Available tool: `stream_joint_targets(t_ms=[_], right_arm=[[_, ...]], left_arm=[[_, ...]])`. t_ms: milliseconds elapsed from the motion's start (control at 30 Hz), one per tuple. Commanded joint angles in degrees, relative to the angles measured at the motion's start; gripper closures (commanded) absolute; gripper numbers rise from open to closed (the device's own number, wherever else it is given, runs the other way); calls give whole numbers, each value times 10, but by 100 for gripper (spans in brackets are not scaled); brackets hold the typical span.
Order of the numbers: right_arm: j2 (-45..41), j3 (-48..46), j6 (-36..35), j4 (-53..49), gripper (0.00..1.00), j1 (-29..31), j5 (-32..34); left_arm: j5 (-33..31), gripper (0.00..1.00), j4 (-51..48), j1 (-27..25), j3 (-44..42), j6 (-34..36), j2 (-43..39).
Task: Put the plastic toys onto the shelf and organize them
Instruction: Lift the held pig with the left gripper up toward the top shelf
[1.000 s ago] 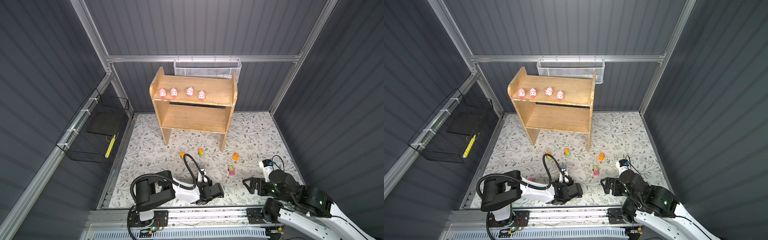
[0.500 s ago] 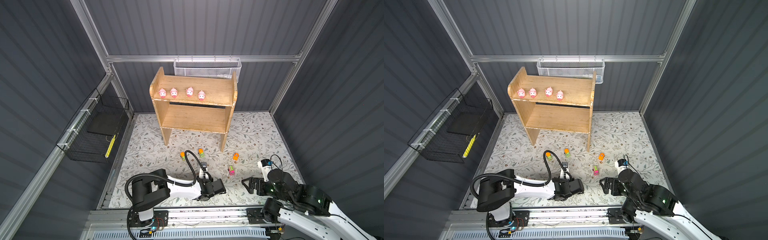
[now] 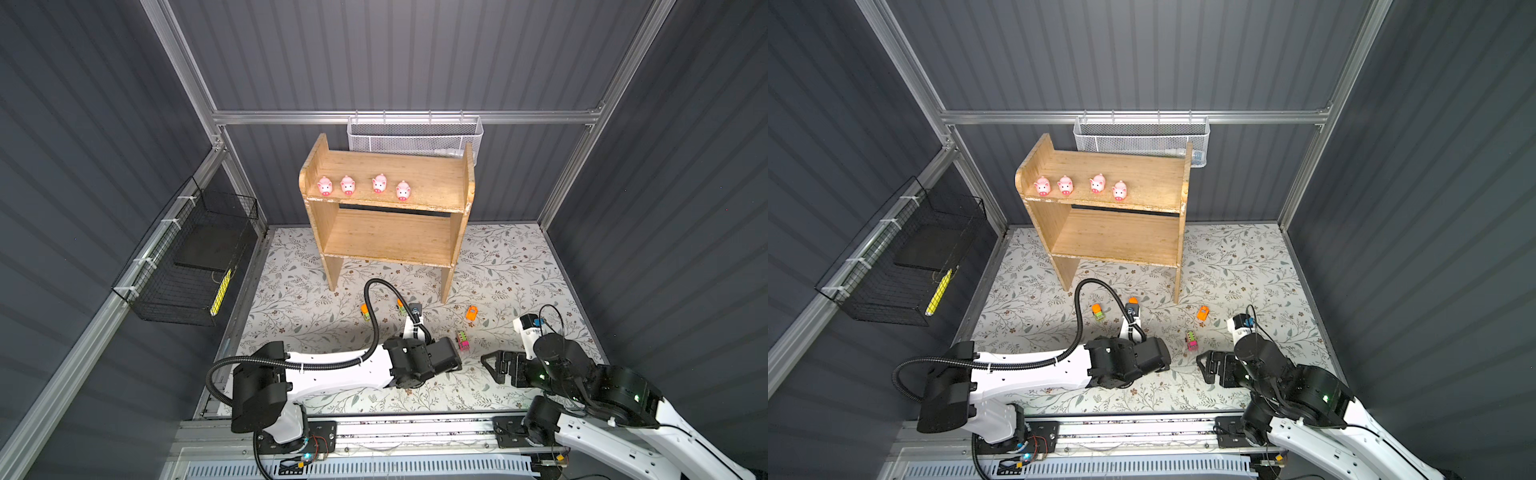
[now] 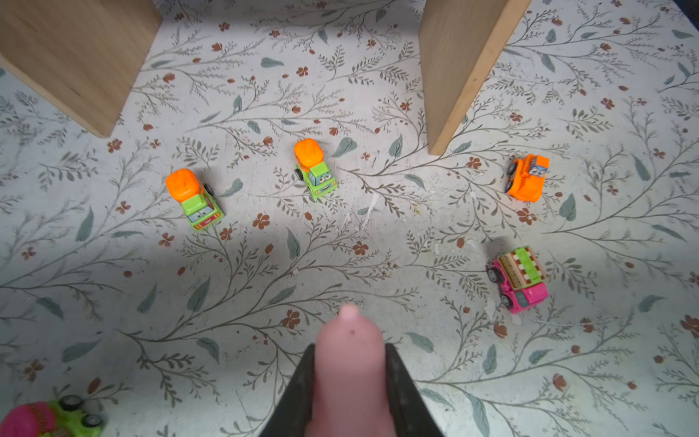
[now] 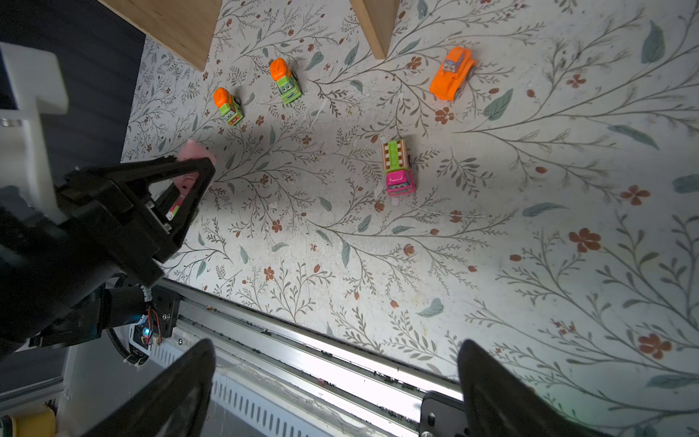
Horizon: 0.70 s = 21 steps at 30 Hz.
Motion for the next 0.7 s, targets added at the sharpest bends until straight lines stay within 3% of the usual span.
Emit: stream_joint_targets(t_ms=[0,333,667], right_arm=[[13,23,-5,15,1,2,-1],[65,81,-15,29,1,2,7],[135,166,-45,38,1,2,16]], left_arm=[[-27,71,-87,4,60,47,-18],[-67,71,-180,7,271,158,-23],[-66,73,-225,41,518,301,53]])
